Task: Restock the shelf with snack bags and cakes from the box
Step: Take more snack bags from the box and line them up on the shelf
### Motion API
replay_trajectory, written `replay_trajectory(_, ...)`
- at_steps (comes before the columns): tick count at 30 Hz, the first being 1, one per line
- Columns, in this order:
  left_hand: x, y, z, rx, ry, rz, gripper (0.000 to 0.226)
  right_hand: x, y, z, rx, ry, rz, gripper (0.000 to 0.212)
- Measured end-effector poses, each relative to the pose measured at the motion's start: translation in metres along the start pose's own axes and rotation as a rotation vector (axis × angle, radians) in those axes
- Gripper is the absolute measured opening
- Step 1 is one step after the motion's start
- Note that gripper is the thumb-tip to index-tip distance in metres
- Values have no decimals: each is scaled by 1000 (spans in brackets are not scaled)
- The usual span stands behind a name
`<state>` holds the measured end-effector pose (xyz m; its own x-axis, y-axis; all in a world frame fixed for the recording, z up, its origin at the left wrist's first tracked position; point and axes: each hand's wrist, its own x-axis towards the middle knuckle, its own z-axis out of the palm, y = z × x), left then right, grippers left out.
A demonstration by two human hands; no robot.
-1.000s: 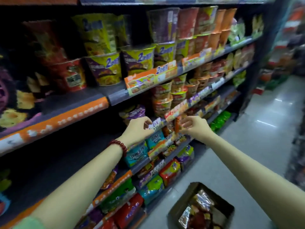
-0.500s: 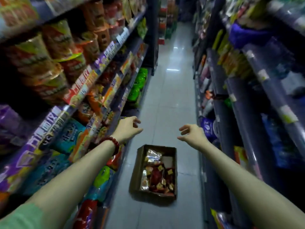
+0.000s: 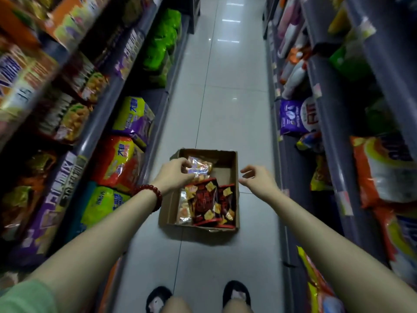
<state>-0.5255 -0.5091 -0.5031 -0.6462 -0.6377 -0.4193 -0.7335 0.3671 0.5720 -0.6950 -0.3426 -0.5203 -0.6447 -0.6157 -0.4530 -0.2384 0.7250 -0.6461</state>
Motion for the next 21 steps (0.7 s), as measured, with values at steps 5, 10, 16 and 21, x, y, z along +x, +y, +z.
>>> replay_trajectory(5, 55, -72, 79, -10, -49, -16, 27, 54, 67, 66, 6, 33, 7, 28)
replay_trajectory(10, 112, -128, 153, -38, -62, -6, 27, 112, 119, 121, 9, 85, -22, 30)
replay_trajectory(16, 172, -184, 227, -111, -59, -23, 29, 165, 166, 173, 10, 165, -107, 29)
replay_trajectory(21, 185, -192, 269, -152, -6, -61, 42, 177, 191, 186, 51, 200, -128, 28)
